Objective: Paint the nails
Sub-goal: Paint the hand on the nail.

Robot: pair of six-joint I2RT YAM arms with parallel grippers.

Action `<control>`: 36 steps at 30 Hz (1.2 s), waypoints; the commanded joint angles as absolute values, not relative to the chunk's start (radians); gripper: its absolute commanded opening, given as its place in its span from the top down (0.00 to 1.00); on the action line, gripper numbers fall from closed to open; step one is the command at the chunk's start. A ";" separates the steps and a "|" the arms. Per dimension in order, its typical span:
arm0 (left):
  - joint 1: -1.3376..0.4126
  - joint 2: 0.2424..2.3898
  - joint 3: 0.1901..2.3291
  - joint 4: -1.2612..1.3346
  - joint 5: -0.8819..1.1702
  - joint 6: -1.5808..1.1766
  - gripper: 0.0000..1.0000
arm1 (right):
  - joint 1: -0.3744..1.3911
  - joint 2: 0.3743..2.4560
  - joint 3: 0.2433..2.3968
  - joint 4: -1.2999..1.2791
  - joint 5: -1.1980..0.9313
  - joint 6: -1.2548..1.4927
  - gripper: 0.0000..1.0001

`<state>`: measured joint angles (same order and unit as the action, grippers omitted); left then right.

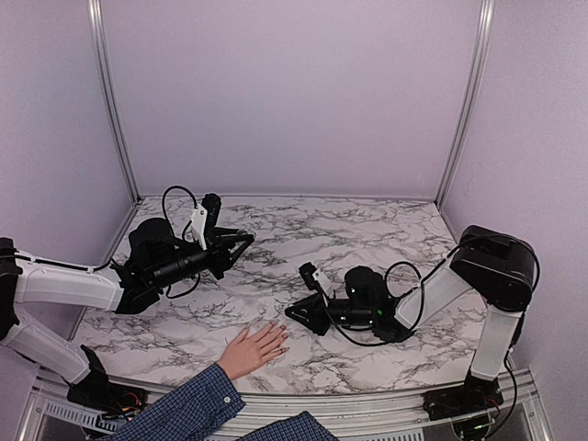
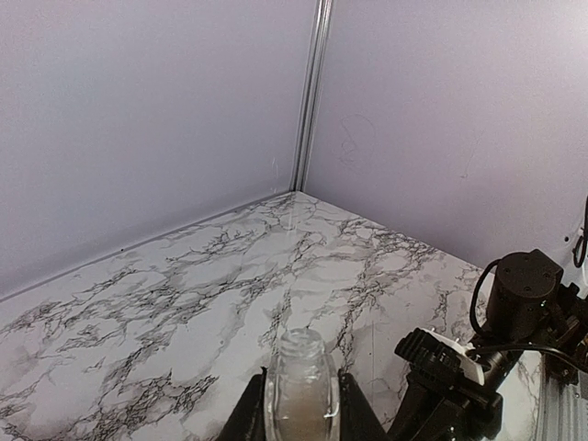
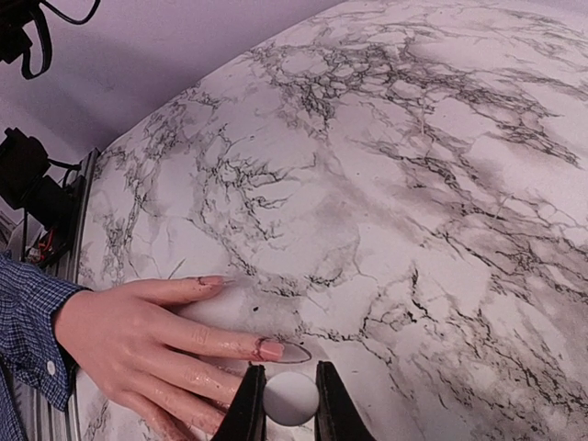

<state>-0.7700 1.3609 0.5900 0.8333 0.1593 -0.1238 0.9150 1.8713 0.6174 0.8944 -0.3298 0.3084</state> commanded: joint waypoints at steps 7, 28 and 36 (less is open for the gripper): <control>-0.763 1.365 0.614 0.877 0.172 -0.123 1.00 | 0.906 1.854 0.624 0.852 -0.306 0.295 1.00; -0.764 1.364 0.613 0.879 0.169 -0.123 1.00 | 0.889 1.775 0.517 1.018 -0.327 0.290 1.00; -0.763 1.359 0.612 0.879 0.172 -0.124 1.00 | 0.933 1.759 0.467 1.131 -0.293 0.218 1.00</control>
<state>-0.7700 1.3609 0.5900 0.8333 0.1600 -0.1238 0.9054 1.7771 0.4866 1.0252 -0.3119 0.2737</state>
